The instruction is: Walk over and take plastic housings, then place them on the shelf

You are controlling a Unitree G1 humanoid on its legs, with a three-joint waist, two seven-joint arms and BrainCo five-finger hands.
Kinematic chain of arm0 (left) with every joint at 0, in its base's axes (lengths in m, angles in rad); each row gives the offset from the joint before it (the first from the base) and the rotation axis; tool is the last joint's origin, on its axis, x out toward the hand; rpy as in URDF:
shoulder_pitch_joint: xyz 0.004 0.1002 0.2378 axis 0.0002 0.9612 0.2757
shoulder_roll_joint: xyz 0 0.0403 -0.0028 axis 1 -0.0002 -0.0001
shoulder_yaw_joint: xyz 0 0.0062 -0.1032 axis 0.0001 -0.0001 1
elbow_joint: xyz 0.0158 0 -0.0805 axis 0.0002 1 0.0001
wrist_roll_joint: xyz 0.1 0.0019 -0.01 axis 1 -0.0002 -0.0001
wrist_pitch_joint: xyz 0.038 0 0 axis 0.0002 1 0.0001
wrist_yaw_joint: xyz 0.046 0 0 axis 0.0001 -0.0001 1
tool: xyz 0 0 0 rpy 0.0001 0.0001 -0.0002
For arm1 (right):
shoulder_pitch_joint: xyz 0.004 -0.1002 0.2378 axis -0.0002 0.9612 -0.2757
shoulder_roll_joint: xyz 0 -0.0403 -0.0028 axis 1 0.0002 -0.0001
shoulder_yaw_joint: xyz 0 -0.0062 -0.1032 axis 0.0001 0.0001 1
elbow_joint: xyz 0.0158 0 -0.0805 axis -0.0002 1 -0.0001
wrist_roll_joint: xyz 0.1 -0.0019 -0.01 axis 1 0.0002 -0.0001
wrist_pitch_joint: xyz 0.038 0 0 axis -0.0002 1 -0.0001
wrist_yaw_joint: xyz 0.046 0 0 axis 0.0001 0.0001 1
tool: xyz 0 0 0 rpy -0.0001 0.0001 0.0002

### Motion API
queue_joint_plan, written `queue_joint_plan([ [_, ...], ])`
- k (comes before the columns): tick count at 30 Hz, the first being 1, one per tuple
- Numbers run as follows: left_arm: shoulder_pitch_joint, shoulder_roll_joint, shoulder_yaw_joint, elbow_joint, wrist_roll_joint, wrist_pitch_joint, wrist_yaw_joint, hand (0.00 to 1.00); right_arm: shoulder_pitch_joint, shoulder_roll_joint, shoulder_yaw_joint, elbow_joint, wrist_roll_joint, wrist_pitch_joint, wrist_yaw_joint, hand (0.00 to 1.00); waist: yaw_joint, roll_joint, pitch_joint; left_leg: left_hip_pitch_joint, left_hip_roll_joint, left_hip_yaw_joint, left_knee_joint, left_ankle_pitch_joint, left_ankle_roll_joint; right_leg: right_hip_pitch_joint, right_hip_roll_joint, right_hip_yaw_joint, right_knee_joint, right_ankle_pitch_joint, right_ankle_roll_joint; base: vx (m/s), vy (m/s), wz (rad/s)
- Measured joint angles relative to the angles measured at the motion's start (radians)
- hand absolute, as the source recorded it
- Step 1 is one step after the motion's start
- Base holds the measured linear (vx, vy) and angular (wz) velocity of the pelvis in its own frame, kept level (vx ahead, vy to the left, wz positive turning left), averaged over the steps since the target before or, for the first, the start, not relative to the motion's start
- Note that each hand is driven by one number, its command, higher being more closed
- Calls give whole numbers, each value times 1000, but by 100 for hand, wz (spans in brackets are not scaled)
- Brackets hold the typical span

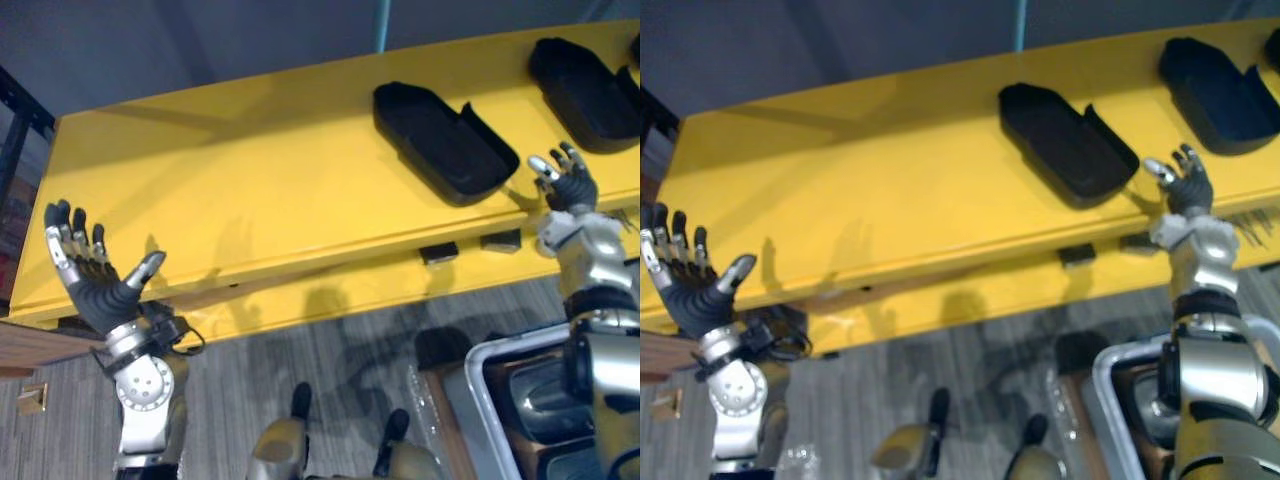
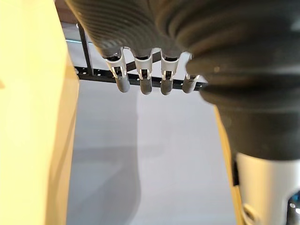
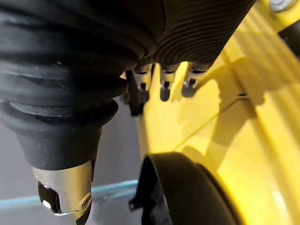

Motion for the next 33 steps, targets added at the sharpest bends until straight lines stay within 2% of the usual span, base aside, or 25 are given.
queue_joint_plan([
  [6,1,18,1,0,0,2,-30,0,59,22,24,-48,-3,-26,44,0,4,-15,1,21,16,18,-19,6,-8,1,15,17,4,-3,-5,-4,-15,-8],
  [9,1,33,1,0,0,5,-47,0,109,33,51,-76,-21,-51,81,0,4,-36,-8,31,23,20,-22,6,-10,7,23,19,5,-4,-8,13,-22,-2],
  [13,1,33,1,0,0,10,-52,0,128,38,70,-83,-22,-55,87,0,5,-47,-14,32,24,20,-21,6,-10,9,25,21,4,-4,-8,0,0,0],
  [15,1,33,1,0,-1,11,-76,0,152,43,71,-105,-22,-55,97,0,8,-52,-17,33,27,20,-21,7,-11,11,27,21,3,-4,-10,0,0,0],
  [29,-2,33,1,0,-3,12,-86,0,152,47,116,-109,-40,-79,105,0,11,-54,-19,22,39,17,-25,12,-21,10,46,20,-10,0,-16,0,0,0],
  [33,-3,33,2,2,-35,12,-86,0,148,47,116,-109,-41,-86,109,0,11,-55,-19,12,41,16,-17,11,-23,-1,48,19,-9,3,-21,0,0,0],
])
